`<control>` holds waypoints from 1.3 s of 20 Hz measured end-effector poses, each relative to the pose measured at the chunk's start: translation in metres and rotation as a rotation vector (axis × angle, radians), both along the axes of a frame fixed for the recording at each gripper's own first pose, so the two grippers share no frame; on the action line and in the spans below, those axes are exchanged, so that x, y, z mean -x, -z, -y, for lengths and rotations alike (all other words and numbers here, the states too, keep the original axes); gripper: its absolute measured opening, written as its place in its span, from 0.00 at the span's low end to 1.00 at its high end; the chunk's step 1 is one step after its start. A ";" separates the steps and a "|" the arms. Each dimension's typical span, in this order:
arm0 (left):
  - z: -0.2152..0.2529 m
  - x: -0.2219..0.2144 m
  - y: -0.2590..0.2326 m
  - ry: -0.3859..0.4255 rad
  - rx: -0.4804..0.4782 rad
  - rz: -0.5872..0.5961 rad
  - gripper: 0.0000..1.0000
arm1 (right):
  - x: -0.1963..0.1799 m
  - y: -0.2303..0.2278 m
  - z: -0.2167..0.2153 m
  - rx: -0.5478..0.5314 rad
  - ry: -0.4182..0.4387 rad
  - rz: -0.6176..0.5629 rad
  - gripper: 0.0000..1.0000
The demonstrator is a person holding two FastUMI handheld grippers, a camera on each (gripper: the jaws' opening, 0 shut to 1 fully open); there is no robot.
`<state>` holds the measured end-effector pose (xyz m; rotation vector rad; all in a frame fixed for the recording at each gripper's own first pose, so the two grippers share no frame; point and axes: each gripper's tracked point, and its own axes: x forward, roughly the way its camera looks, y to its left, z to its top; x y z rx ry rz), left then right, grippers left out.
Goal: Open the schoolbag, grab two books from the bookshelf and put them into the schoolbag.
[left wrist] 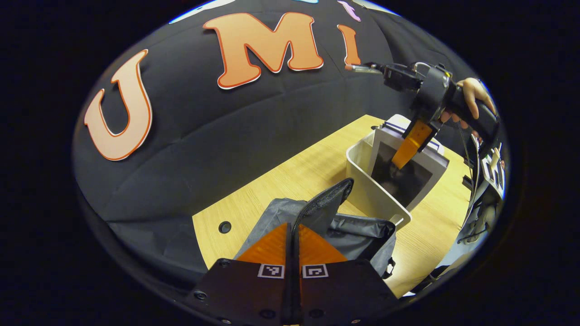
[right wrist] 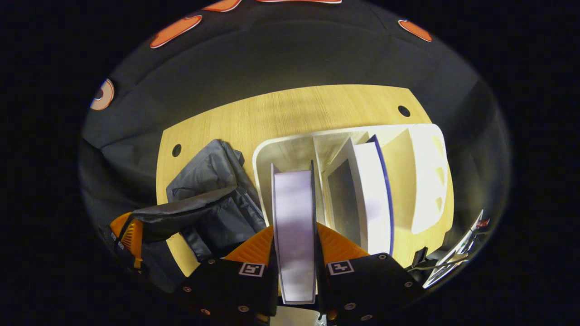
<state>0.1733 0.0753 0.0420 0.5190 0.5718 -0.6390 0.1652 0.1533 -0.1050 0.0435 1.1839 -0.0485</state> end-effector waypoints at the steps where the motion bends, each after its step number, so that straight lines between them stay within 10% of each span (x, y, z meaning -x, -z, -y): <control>1: 0.001 0.002 0.001 0.005 0.004 -0.002 0.00 | 0.002 -0.012 0.001 0.017 -0.005 0.019 0.36; 8: 0.003 0.012 0.004 0.067 -0.019 0.008 0.00 | 0.035 -0.107 -0.002 0.044 0.022 0.185 0.34; 14: 0.003 0.017 -0.001 0.092 -0.048 0.005 0.01 | 0.097 -0.155 0.000 -0.157 0.083 0.324 0.34; 26: 0.013 0.007 -0.020 0.101 -0.107 0.060 0.01 | 0.151 -0.036 -0.062 -0.951 0.412 0.406 0.33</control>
